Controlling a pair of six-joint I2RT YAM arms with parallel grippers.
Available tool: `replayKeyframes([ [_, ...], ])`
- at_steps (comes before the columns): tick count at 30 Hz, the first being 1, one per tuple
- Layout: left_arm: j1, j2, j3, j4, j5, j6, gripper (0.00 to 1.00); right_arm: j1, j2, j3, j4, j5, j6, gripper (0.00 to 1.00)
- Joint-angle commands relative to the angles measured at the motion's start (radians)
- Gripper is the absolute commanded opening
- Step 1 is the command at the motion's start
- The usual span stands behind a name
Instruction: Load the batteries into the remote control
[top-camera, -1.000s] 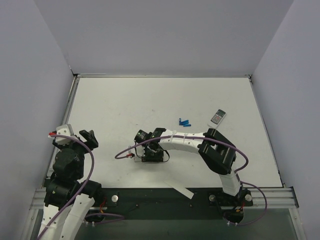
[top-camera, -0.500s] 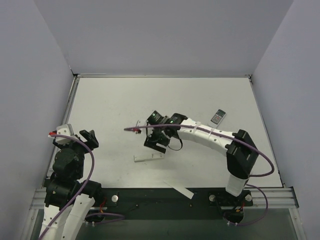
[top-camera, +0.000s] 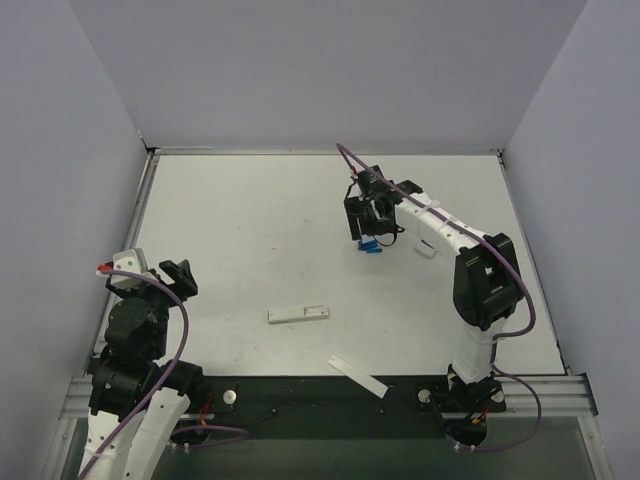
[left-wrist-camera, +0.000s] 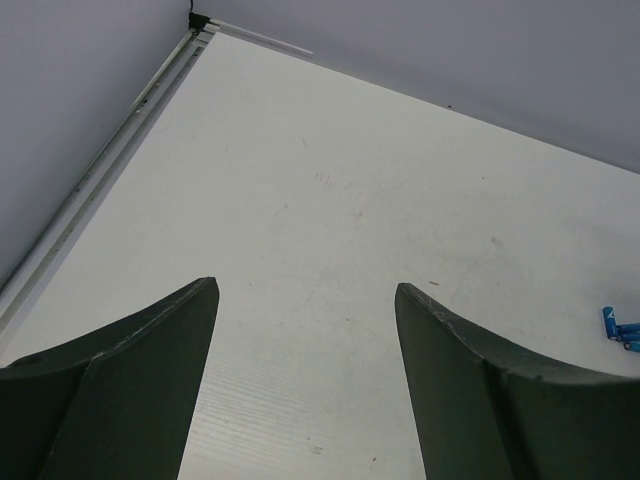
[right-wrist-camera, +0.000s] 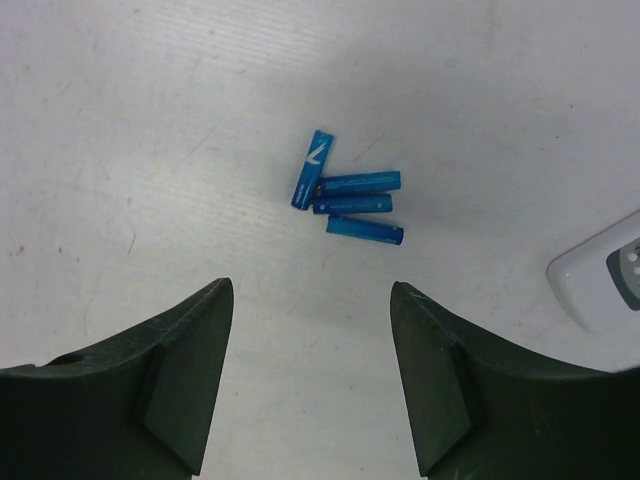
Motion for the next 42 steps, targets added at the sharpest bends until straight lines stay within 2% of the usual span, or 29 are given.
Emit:
replayKeyframes([
  [1, 0.01, -0.001, -0.004, 0.038, 0.017, 0.014, 0.82, -0.053, 0.075, 0.065, 0.023, 0.014, 0.147, 0.54],
  [7, 0.013, 0.014, -0.004, 0.04, 0.025, 0.015, 0.82, -0.068, 0.2, 0.168, 0.028, -0.032, 0.154, 0.38],
  [11, 0.016, 0.02, -0.004, 0.038, 0.028, 0.015, 0.82, -0.078, 0.267, 0.206, 0.027, -0.044, 0.167, 0.3],
  [24, 0.022, 0.032, -0.005, 0.045, 0.045, 0.017, 0.82, -0.079, 0.345, 0.215, 0.023, -0.082, 0.17, 0.24],
  [35, 0.02, 0.051, -0.008, 0.054, 0.08, 0.023, 0.82, -0.049, 0.362, 0.206, 0.022, -0.115, 0.125, 0.1],
  [37, 0.02, 0.057, -0.01, 0.058, 0.097, 0.023, 0.82, -0.036, 0.35, 0.197, 0.019, -0.118, 0.095, 0.01],
  [41, 0.02, 0.072, -0.019, 0.083, 0.192, 0.017, 0.82, 0.017, 0.286, 0.142, 0.049, -0.128, 0.012, 0.0],
  [42, 0.02, 0.088, -0.027, 0.087, 0.254, 0.002, 0.82, 0.043, 0.267, 0.128, 0.062, -0.128, -0.005, 0.0],
])
